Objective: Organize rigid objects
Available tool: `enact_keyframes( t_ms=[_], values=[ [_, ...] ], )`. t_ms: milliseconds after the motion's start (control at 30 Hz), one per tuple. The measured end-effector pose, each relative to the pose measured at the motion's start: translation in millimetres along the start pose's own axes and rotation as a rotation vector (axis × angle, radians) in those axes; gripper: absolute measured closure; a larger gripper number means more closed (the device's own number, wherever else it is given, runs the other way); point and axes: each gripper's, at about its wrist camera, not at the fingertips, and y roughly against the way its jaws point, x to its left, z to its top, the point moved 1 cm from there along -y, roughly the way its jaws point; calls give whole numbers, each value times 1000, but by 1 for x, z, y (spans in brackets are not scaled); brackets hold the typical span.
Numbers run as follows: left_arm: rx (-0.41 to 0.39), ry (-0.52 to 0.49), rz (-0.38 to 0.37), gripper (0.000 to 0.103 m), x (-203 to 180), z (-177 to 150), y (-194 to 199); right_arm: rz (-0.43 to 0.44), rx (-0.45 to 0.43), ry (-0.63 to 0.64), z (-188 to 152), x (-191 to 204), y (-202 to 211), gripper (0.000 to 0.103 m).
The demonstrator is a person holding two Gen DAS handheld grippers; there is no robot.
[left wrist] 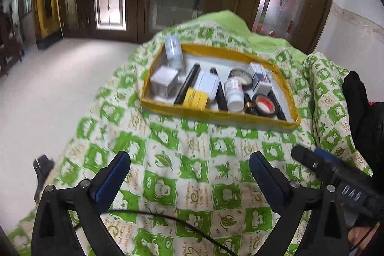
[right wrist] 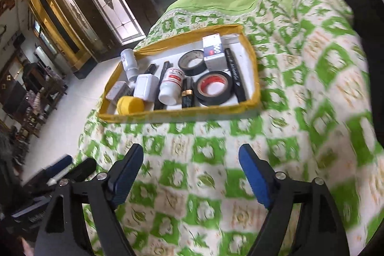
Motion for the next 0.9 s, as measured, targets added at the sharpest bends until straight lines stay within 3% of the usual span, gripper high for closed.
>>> enact_keyframes(
  t_ms=[233, 533, 900],
  values=[
    [-25, 10, -5, 1, 4, -2, 10, -72, -29, 2, -9, -9, 9, 19],
    [-48, -1, 11, 1, 2, -3, 16, -84, -28, 22, -10, -6, 7, 18],
    [-127, -62, 143, 1, -4, 5, 43, -69, -55, -6, -5, -6, 19, 13]
  ],
)
